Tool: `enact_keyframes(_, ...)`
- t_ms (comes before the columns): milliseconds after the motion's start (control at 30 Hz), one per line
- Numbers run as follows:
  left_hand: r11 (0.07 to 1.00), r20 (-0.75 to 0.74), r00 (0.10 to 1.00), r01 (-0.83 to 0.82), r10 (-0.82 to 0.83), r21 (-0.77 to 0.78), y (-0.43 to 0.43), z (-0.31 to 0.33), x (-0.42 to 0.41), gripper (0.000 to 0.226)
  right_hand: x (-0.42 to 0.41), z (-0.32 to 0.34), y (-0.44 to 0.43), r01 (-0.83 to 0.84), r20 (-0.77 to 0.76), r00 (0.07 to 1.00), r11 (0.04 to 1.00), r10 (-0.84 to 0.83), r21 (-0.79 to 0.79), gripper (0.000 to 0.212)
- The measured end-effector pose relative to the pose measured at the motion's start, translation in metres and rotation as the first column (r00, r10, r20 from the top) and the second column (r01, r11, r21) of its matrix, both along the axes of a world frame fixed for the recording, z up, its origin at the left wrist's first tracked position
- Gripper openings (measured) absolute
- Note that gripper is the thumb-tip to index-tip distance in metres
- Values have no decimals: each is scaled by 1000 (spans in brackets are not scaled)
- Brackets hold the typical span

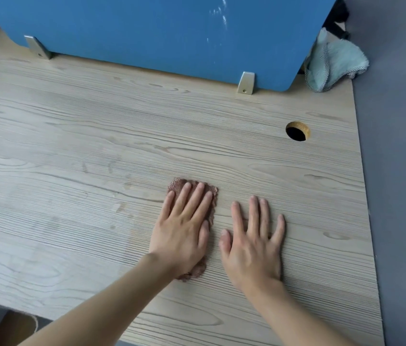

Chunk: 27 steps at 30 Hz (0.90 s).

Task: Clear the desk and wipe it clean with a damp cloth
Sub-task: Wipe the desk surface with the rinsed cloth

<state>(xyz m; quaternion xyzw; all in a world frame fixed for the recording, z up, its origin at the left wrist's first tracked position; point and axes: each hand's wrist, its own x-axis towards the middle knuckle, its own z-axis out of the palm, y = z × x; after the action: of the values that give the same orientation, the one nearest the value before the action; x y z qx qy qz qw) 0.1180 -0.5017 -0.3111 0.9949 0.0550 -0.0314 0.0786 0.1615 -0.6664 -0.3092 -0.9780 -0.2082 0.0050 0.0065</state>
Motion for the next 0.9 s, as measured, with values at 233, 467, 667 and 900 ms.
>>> enact_keyframes(233,986,31,986,-166,165,14,16,-1,36,66,1,-1,0,-7,13,1000,1000,6,20,66)
enact_keyframes(467,997,-13,997,-72,72,21,13,1,24,65,13,11,4,4,-40,999,999,-2,53,58)
enact_keyframes(667,982,-34,982,-188,188,9,37,4,67,67,64,7,25,64,-52,997,993,-59,101,64)
enact_keyframes(900,997,-27,997,-71,71,-4,20,6,52,65,63,0,28,65,-33,997,997,-63,43,65)
